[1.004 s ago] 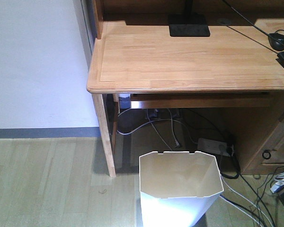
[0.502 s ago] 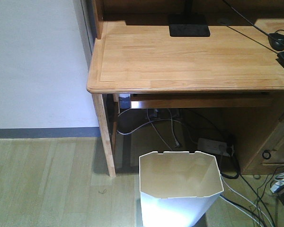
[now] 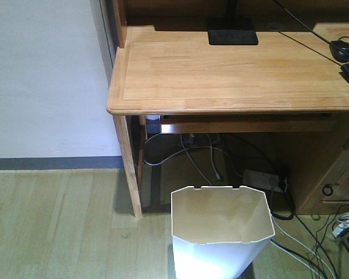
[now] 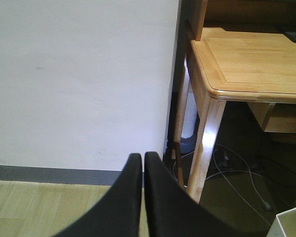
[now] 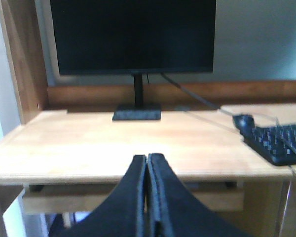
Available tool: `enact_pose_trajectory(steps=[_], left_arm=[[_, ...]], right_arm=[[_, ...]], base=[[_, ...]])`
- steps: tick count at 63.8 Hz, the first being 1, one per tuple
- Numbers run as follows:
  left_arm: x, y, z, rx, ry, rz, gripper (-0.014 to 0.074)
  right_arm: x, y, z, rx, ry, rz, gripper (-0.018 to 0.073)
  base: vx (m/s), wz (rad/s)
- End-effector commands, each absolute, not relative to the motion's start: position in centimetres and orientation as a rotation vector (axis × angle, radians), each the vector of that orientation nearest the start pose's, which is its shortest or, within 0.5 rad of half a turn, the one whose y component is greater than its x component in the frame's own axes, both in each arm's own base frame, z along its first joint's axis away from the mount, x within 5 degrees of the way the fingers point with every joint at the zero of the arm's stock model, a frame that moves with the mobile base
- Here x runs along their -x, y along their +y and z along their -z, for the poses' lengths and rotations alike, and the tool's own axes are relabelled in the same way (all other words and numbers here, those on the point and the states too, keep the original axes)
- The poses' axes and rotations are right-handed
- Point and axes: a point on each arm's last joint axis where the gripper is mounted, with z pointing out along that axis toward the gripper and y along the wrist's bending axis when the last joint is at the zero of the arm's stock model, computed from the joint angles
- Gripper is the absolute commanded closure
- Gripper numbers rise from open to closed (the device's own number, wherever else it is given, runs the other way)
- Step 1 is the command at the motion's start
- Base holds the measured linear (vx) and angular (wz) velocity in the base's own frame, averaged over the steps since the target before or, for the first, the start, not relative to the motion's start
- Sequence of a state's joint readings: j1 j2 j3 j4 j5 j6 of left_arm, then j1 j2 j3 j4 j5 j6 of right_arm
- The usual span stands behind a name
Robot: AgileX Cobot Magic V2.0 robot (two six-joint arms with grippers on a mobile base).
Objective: Move trash bin to bedside with robot
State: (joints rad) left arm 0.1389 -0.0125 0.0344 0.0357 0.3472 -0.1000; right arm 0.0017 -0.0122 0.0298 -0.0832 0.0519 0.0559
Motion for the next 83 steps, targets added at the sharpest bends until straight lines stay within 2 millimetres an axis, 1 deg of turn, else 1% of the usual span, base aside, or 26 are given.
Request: enact_pose_trajectory(steps=[1, 13, 19, 26, 32, 37, 42, 51, 63, 72, 79, 83], left_arm=[[-5.3, 0.8, -17.6, 0.191, 1.766, -0.054, 0.0603], [-5.3, 0.8, -17.6, 0.191, 1.766, -0.054, 0.0603], [-5.3, 0.8, -17.6, 0.191, 1.766, -0.054, 0.0603], [-5.3, 0.8, -17.6, 0.191, 1.766, -0.054, 0.0603], [-5.3, 0.8, -17.6, 0.191, 1.766, -0.054, 0.0603], [-5.3, 0.8, -17.6, 0.191, 1.766, -0.054, 0.0603], [-5.3, 0.8, -17.6, 0.191, 1.766, -0.054, 0.0603], [-5.3, 0.8, -17.6, 0.191, 1.766, -0.054, 0.0603], [-5.3, 0.8, -17.6, 0.191, 1.766, -0.054, 0.0603], [-5.3, 0.8, -17.6, 0.191, 1.766, -0.054, 0.0603], [-5.3, 0.8, -17.6, 0.191, 1.766, -0.054, 0.0603], [-5.3, 0.8, -17.6, 0.191, 1.766, -0.054, 0.0603]], right_arm=[[-5.3, 0.0, -22.2, 0.048, 1.424, 0.048, 0.0568], [-5.5, 0.0, -25.4, 0.047, 1.454, 0.055, 0.0568], [-6.4, -0.1, -27.1, 0.055, 1.535, 0.069, 0.0568], [-7.9, -0.1, -28.1, 0.058, 1.680, 0.076, 0.0568], [-9.2, -0.2, -28.2, 0.058, 1.814, 0.078, 0.0568], [-10.0, -0.2, -27.7, 0.059, 1.902, 0.080, 0.0568], [-10.6, -0.2, -26.8, 0.053, 1.999, 0.070, 0.0568], [-11.1, -0.3, -25.2, 0.054, 2.168, 0.074, 0.0568], [-11.7, -0.3, -24.7, 0.050, 2.217, 0.072, 0.0568], [-11.8, -0.3, -24.7, 0.052, 2.210, 0.074, 0.0555], [-11.8, -0.3, -24.8, 0.054, 2.203, 0.076, 0.0505], [-11.8, -0.3, -24.8, 0.054, 2.206, 0.076, 0.0454]], base=[[0.00, 0.00], [0.00, 0.00], [0.00, 0.00], [0.00, 0.00], [0.00, 0.00], [0.00, 0.00], [0.00, 0.00], [0.00, 0.00], [0.00, 0.00], [0.00, 0.00], [0.00, 0.00], [0.00, 0.00]])
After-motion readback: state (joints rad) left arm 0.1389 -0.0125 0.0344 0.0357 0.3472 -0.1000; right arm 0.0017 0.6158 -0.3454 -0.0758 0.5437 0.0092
